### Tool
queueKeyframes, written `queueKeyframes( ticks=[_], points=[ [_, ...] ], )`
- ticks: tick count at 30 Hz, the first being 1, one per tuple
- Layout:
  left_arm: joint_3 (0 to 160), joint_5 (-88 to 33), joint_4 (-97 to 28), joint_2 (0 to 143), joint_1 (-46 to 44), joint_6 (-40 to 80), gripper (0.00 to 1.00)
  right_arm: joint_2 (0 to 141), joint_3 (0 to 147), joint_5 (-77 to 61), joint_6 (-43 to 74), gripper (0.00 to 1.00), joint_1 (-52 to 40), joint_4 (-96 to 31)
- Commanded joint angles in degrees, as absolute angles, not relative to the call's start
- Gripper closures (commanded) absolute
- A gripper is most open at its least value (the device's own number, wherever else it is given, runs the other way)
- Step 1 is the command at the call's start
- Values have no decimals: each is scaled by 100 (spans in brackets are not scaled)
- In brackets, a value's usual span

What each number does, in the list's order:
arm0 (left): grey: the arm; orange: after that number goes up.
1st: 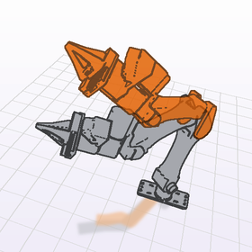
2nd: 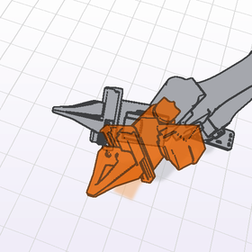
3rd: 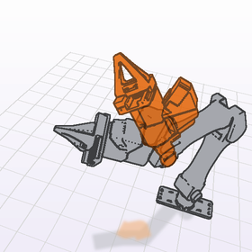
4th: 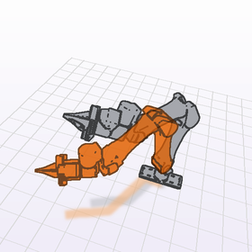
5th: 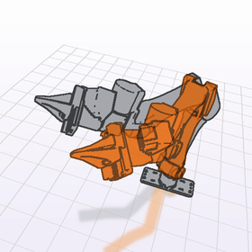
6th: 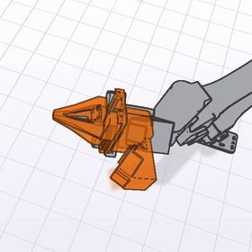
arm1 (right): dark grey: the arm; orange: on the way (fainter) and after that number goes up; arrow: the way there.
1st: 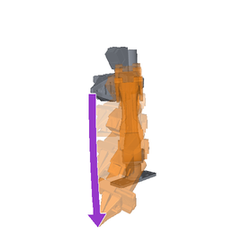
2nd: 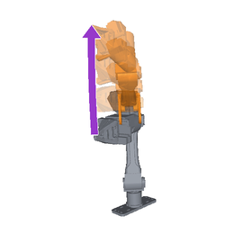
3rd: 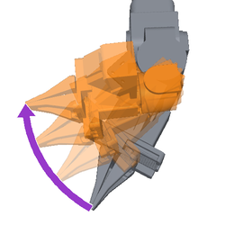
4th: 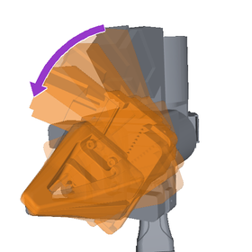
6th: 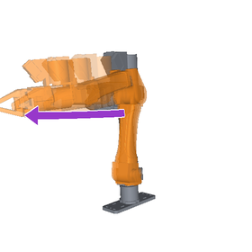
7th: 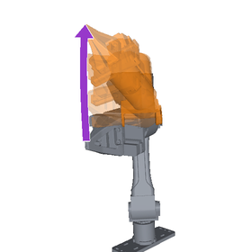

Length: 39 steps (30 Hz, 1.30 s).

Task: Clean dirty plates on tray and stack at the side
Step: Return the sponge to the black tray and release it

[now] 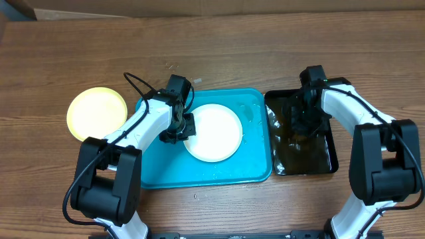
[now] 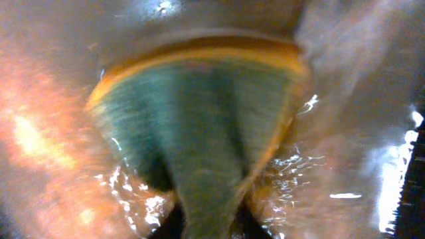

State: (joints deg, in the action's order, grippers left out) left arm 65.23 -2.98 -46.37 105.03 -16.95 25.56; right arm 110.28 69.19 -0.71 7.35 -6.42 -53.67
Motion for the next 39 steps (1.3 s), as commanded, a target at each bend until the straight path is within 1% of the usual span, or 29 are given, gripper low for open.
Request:
queueKeyframes(
  ticks=[1,2,5,6,7,8,9,10,11,12,13,15,16,21,23,24,25,26,27,28,29,30,32,33,34,37,38,39],
  points=[
    [6486,-298,-4598,10562,-1728,2532,95,11212,6716,-252,749,30,-668,-5437],
    [6486,-298,-4598,10562,-1728,2532,95,11212,6726,-263,749,29,-668,-5483],
    [6486,-298,-4598,10562,-1728,2532,95,11212,6770,-263,749,29,-668,-5588],
    [6486,-298,-4598,10562,-1728,2532,95,11212,6775,-263,749,32,-668,-5594],
    [6486,-298,-4598,10562,-1728,2532,95,11212,6785,-263,749,43,-668,-5621],
    [6486,-298,-4598,10562,-1728,2532,95,11212,6790,-263,746,66,-668,-5642],
    [6486,-298,-4598,10562,-1728,2532,94,11212,6790,-261,746,91,-668,-5649],
    [6486,-298,-4598,10562,-1728,2532,94,11212,6790,-263,746,96,-668,-5649],
    [6486,-298,-4598,10562,-1728,2532,94,11212,6790,-261,746,96,-668,-5642],
    [6486,-298,-4598,10562,-1728,2532,94,11212,6790,-259,744,93,-668,-5629],
    [6486,-298,-4598,10562,-1728,2532,94,11212,6796,-259,744,62,-668,-5599],
    [6486,-298,-4598,10562,-1728,2532,94,11212,6823,-237,744,44,-668,-5529],
    [6486,-298,-4595,10562,-1728,2532,94,11212,6840,-191,742,41,-668,-5461],
    [6486,-298,-4598,10562,-1728,2532,94,11212,6941,54,749,42,-668,-5168],
    [6486,-298,-4598,10562,-1728,2532,94,11212,6941,36,749,50,-668,-5120],
    [6486,-298,-4598,10562,-1728,2532,94,11212,6941,36,749,64,-668,-5111],
    [6486,-298,-4598,10562,-1728,2532,94,11212,6941,36,746,86,-668,-5103],
    [6486,-298,-4598,10562,-1728,2532,94,11212,6941,36,746,96,-668,-5100],
    [6486,-298,-4595,10562,-1728,2532,94,11212,6941,38,746,96,-668,-5100],
    [6486,-298,-4598,10562,-1728,2532,94,11212,6941,38,746,91,-668,-5096],
    [6486,-298,-4595,10562,-1728,2532,94,11212,6941,38,746,62,-668,-5072],
    [6486,-298,-4595,10562,-1728,2532,93,11212,6941,38,746,49,-668,-5009],
    [6486,-298,-4598,10562,-1728,2532,93,11212,6941,38,746,48,-668,-4840],
    [6486,-298,-4595,10562,-1728,2532,92,11212,6941,38,746,44,-668,-4707],
    [6486,-298,-4595,10562,-1728,2532,92,11214,6941,38,749,43,-668,-4582],
    [6486,-298,-4598,10562,-1728,2532,92,11212,6941,38,749,42,-668,-4292],
    [6486,-298,-4598,10562,-1728,2532,92,11212,6941,38,749,44,-668,-4237],
    [6486,-298,-4598,10562,-1728,2532,92,11212,6941,38,749,57,-668,-4211]
  ],
)
